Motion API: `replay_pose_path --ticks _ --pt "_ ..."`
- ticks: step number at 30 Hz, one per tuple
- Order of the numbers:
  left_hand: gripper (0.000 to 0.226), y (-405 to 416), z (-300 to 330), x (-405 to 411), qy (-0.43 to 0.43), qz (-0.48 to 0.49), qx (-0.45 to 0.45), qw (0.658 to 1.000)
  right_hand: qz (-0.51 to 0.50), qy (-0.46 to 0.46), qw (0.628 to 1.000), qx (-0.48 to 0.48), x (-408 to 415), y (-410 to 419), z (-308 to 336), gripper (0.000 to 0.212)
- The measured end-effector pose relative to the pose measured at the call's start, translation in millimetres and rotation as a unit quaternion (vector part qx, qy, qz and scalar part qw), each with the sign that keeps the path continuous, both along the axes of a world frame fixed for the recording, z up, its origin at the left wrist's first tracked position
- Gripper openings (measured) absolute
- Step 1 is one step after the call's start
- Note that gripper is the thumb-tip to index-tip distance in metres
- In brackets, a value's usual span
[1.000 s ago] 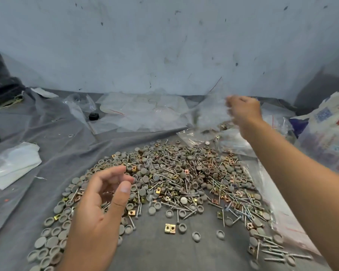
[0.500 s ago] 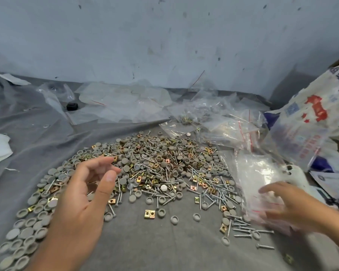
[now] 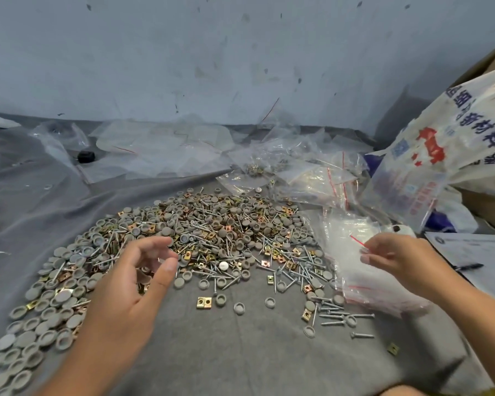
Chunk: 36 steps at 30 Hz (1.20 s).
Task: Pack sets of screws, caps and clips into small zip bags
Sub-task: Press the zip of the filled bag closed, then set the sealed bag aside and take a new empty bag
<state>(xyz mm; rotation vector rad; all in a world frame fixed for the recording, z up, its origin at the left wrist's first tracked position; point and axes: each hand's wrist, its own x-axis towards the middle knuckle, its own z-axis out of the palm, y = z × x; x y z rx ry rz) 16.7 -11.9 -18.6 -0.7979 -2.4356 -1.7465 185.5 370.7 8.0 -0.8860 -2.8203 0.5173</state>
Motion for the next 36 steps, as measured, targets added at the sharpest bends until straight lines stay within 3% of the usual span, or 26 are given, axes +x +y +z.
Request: replay_pose_path --ticks 3,10,16,19,25,32,36 --pt "0.025 0 0 0 0.010 0.001 -0.009 1.000 0.014 -0.018 1.000 0.007 -1 -4 -2 0.019" --pt "0.026 -1 3 2 0.014 -0.004 -0.023 1.000 -0.006 0.038 0.999 0.037 -7 -8 6 0.019" --pt "0.027 0 5 4 0.019 -0.009 -0.027 0.999 -0.052 0.187 0.979 0.059 -16 -3 28 0.007" --pt "0.028 0 4 4 0.023 -0.011 -0.032 0.999 -0.061 0.254 0.965 -0.023 -21 2 43 0.006" --pt "0.028 1 1 3 0.025 -0.008 -0.032 0.999 -0.038 0.324 0.911 -0.254 -28 -14 58 0.038" --pt "0.026 8 4 9 0.029 -0.025 -0.021 0.999 0.041 0.321 0.879 -0.350 -53 -88 56 0.049" --pt "0.031 14 7 18 0.018 -0.072 0.015 0.997 0.147 0.307 0.876 -0.343 -85 -171 35 0.037"
